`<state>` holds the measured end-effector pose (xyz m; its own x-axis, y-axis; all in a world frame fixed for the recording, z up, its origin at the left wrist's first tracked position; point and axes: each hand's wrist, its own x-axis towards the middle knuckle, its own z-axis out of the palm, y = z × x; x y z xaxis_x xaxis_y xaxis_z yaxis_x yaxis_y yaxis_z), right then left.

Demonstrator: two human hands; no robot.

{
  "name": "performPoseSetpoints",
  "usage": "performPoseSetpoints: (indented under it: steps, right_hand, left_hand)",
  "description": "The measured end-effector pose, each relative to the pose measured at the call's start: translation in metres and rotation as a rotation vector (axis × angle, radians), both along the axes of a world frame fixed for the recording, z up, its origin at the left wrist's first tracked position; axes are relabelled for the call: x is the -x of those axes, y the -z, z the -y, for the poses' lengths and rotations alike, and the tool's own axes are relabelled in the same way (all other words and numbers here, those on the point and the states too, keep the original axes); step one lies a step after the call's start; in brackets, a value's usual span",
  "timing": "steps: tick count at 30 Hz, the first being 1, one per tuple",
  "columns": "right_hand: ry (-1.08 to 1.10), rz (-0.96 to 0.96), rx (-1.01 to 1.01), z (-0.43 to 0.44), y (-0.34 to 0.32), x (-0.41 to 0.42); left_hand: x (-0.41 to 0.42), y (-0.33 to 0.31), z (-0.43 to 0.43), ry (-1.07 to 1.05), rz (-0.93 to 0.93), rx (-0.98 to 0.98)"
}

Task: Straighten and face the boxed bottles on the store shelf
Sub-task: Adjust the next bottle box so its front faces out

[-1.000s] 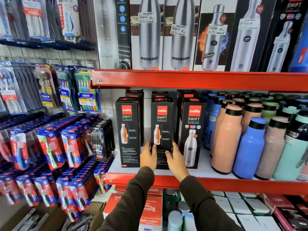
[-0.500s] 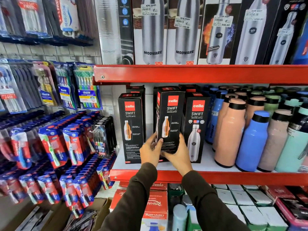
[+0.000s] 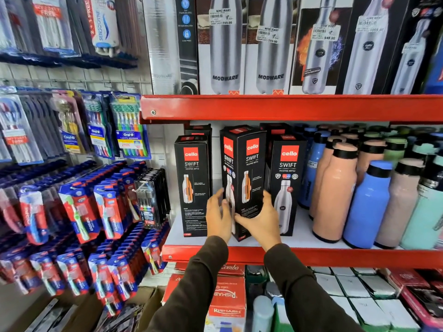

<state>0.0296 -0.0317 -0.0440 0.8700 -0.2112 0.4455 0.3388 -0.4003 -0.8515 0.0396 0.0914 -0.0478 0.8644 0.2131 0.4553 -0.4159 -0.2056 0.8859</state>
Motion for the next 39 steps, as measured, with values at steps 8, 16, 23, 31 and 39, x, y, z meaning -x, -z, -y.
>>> performPoseSetpoints:
  steps: [8, 16, 23, 31, 39]
  right_hand:
    - [-0.132, -0.023, 0.054, 0.006, 0.0, -0.001]
    - [-0.164, -0.036, 0.133, 0.007, 0.005, -0.012]
    - [-0.108, -0.054, 0.172, 0.005, 0.009, -0.02]
    - [-0.069, -0.06, 0.172, 0.005, 0.018, -0.032]
    - [-0.075, -0.057, 0.158, 0.007, 0.021, -0.037]
  left_hand:
    - [-0.013, 0.002, -0.01, 0.149, -0.185, 0.023]
    - [-0.012, 0.013, -0.009, 0.11, -0.065, 0.07]
    - [-0.015, 0.011, -0.002, 0.093, -0.013, 0.041]
    - [-0.021, 0.017, 0.005, 0.029, -0.024, 0.008]
    - [-0.023, 0.022, 0.006, 0.002, -0.017, -0.007]
